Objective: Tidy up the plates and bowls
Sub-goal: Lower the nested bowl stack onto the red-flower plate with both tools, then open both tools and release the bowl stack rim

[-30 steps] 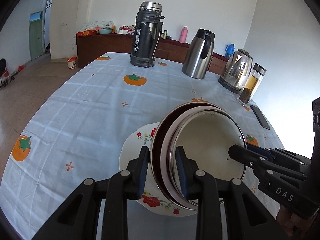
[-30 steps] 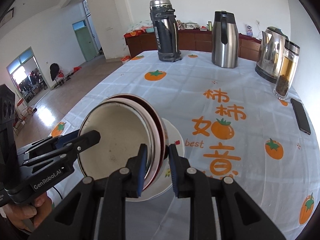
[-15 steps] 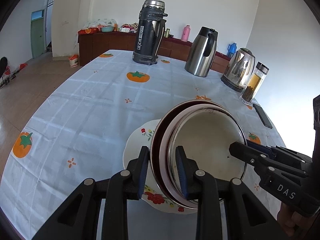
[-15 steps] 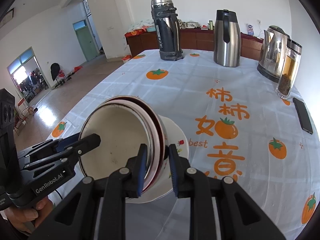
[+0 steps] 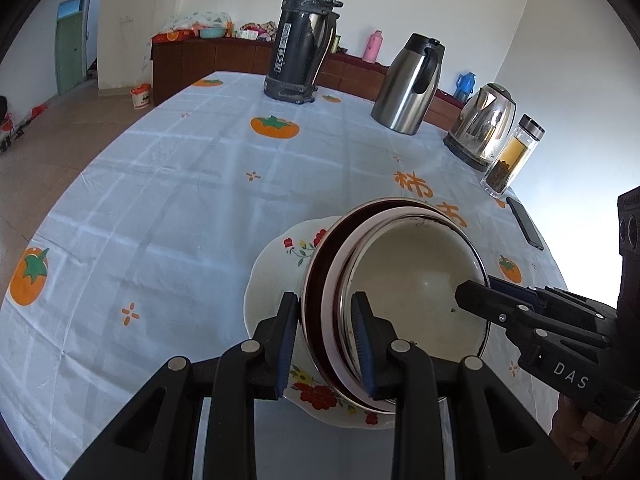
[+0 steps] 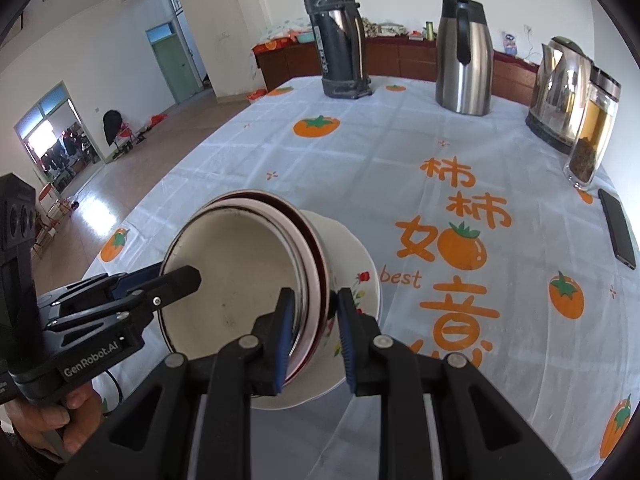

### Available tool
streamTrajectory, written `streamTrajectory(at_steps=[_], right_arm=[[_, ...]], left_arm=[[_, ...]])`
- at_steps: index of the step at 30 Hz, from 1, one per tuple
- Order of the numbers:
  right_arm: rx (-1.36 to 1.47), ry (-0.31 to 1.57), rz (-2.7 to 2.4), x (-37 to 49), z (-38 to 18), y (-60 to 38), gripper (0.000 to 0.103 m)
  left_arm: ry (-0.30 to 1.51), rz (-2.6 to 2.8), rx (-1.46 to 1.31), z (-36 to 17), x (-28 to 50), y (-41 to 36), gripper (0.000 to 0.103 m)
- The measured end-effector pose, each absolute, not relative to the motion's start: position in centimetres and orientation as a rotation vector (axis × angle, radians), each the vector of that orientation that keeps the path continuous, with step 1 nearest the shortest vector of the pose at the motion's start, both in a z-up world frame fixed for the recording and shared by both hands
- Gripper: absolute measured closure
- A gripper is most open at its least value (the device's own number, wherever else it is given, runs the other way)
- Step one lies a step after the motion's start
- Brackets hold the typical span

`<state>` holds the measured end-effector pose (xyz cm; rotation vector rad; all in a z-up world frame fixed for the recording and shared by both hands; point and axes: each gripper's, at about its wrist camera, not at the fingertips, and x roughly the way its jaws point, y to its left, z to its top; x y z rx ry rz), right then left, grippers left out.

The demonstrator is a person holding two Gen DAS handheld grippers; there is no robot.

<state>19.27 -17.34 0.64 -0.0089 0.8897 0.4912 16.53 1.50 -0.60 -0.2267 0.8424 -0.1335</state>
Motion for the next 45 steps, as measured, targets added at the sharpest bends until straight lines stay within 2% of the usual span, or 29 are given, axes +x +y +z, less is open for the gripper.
streamTrajectory(at_steps=[15,20,25,32,37,45], right_arm=[[0.046,0.926,0.514,21.8,0.2,-17.5,0.074],[0.063,0.954,0.509,23.1,-0.6,-17.5,0.074],[0.063,0.959,0.534,23.4,-0.6,-17.2,0.074],[0.034,0.923,0.547,22.7,-0.8,-16.6,0.074],[-0.003,0.868,0.557,22.0,-0.9,-16.2,0.069],[-0.031,0.831,0.551,21.4,-1.0,-16.0,0.068]], left_arm=[[0.874,-0.175,-0.302,-1.1,18.4,2.5,0.073],[0.88,-0.2,-0.315,-1.0,18.5,2.5,0.065],[0.874,-0.195,-0.325,-1.1,18.3,2.8,0.065],[0.834,-0.152,-0.248,-1.4,18.4,2.0,0.065],[0.799,-0.137,-0.204,-1.5,18.2,1.5,0.063],[0.763,-0.118,-0.163,-1.5,18.2,1.2,0.062]])
